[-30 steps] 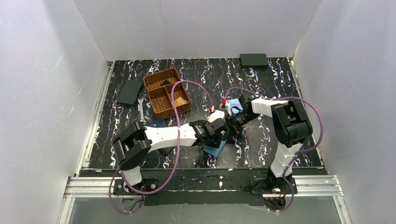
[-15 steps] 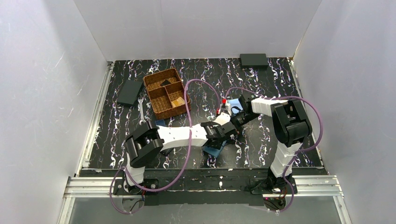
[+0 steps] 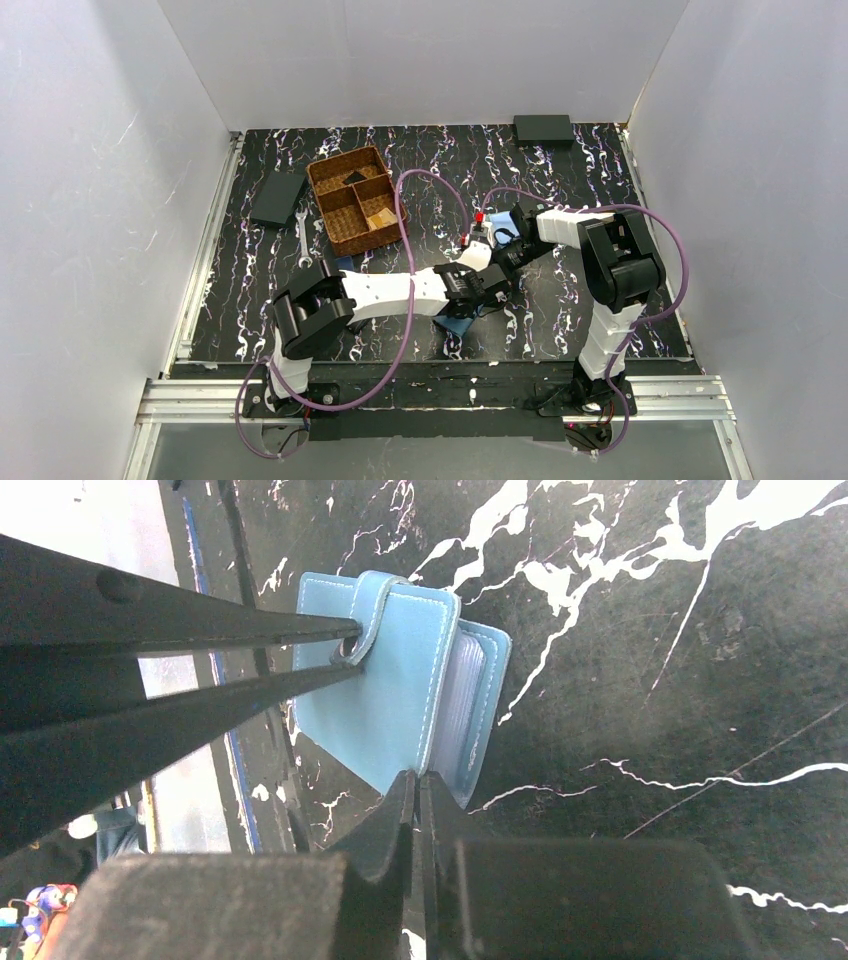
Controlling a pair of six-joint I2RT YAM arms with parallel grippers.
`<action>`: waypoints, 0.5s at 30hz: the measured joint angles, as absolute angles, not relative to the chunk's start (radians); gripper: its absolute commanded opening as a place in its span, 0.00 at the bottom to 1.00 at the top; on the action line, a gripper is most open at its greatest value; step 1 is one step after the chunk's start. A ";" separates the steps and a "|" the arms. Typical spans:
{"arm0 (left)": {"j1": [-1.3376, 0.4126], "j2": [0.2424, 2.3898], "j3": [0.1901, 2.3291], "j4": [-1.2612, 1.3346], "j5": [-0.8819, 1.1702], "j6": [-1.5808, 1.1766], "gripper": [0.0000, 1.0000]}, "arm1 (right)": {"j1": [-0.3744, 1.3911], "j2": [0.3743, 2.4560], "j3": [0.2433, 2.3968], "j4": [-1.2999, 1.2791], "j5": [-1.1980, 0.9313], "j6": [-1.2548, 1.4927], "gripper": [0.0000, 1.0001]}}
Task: Take the credit cards out of the card holder
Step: Open the card holder at the center of the board.
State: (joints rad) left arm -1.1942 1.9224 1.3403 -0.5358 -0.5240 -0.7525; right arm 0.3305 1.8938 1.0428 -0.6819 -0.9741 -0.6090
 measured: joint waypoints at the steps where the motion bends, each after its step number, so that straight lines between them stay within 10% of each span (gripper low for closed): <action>1: -1.194 1.922 1.340 -0.538 -0.533 -0.759 0.00 | 0.331 1.894 1.044 -0.682 -0.975 -0.609 0.01; 15: -1.134 1.773 1.150 -0.499 -0.512 -0.720 0.00 | 0.337 1.895 1.052 -0.686 -0.966 -0.623 0.04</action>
